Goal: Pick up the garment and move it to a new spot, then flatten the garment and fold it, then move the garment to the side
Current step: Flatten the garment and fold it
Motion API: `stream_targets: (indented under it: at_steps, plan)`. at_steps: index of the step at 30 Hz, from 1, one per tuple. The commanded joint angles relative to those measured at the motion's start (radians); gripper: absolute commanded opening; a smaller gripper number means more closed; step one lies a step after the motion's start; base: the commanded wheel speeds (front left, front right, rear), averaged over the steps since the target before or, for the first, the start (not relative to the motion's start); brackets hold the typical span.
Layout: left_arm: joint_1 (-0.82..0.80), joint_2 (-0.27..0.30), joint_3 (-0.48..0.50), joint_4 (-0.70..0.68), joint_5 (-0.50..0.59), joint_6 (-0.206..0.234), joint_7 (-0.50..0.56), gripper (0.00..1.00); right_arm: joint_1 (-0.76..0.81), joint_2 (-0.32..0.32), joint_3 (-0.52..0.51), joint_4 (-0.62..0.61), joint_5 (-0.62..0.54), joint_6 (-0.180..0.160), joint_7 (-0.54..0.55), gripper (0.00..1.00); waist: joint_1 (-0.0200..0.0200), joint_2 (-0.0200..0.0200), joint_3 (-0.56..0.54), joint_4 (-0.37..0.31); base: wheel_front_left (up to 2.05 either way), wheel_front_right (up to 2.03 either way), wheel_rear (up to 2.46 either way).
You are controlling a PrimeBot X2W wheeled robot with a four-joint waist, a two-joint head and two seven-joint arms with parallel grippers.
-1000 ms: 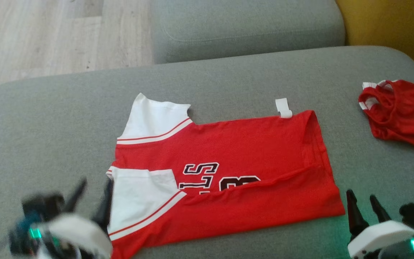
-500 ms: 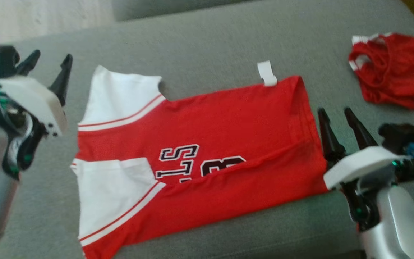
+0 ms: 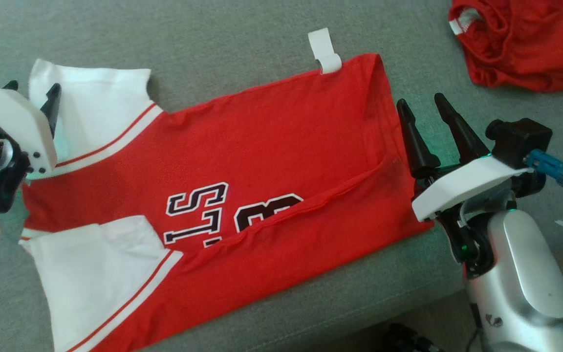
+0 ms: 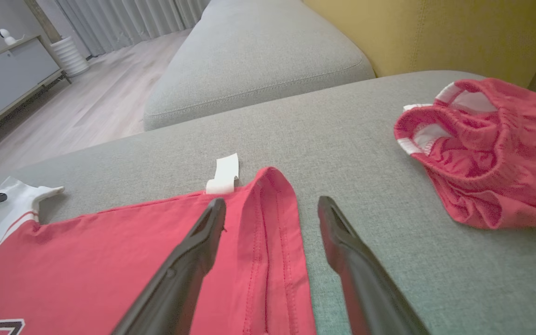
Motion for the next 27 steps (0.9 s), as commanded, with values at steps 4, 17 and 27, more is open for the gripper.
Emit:
stream_targets:
  at_steps: [4,17,27]
  plan:
    - [-0.064,0.067,0.05,0.002,-0.004,0.01,0.013,1.0,-0.04,-0.005,0.031,-0.017,0.011,0.007,-0.022,1.0,-0.0002,0.0001,0.027,-0.019,0.0,0.0,0.0]
    - [-0.112,0.024,0.022,0.001,-0.004,-0.029,-0.029,0.0,-0.167,-0.006,0.049,0.072,-0.039,0.007,0.019,1.0,-0.0002,0.0001,0.024,0.012,0.0,0.0,0.0]
    - [-0.144,-0.039,-0.013,-0.041,0.008,-0.066,-0.126,0.0,-0.355,-0.067,0.058,0.334,-0.132,0.007,0.127,1.0,-0.0002,0.0001,-0.016,0.123,0.0,0.0,0.0]
